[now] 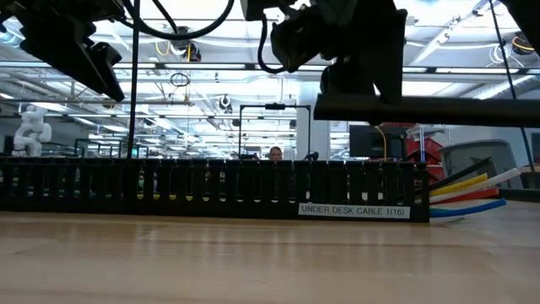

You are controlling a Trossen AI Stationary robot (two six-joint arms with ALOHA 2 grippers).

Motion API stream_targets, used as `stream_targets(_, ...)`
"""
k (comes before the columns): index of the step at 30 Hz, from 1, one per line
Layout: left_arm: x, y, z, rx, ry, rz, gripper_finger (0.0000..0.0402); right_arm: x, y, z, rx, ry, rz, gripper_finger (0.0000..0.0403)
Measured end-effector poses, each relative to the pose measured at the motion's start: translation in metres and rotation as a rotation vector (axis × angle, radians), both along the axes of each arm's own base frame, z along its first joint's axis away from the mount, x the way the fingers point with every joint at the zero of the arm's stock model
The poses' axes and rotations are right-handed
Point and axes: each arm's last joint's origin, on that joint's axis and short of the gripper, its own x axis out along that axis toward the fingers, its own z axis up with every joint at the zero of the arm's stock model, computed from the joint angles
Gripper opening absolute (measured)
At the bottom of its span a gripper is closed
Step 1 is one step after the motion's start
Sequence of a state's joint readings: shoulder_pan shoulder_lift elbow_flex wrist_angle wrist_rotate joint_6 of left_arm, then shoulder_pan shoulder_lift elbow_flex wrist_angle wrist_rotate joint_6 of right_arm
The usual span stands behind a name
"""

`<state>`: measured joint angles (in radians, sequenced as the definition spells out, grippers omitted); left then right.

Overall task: Ziptie cables
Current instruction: Close the cable duct

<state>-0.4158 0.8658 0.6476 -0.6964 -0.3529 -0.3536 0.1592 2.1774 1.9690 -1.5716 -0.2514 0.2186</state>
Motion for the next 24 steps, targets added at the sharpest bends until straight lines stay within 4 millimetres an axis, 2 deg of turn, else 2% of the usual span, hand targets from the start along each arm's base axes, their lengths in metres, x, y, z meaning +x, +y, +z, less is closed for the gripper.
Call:
stream_targets(7,0.000,0.000,-0.001,0.000,0.001,0.001,0.0201,-0.006,0.004,-0.007,-0.068,0.016,0.047,0.0231)
stream_targets(10,-0.002,0.001,-0.010,0.005,0.023,0.004,0.0201,-0.021,0.002,-0.013,-0.087,0.070,0.052,0.0231)
stream_targets(14,-0.002,0.001,-0.016,-0.013,0.030,0.018,0.0201,-0.047,-0.001,-0.006,-0.083,0.070,0.010,0.0231)
stream_targets(18,0.001,-0.001,-0.015,-0.035,-0.019,0.017,0.0201,-0.055,0.000,0.000,-0.052,-0.001,-0.067,0.0231)
stream_targets(24,0.003,-0.001,-0.014,-0.040,-0.038,0.021,0.0201,-0.059,0.015,-0.020,-0.040,0.008,-0.049,0.0231)
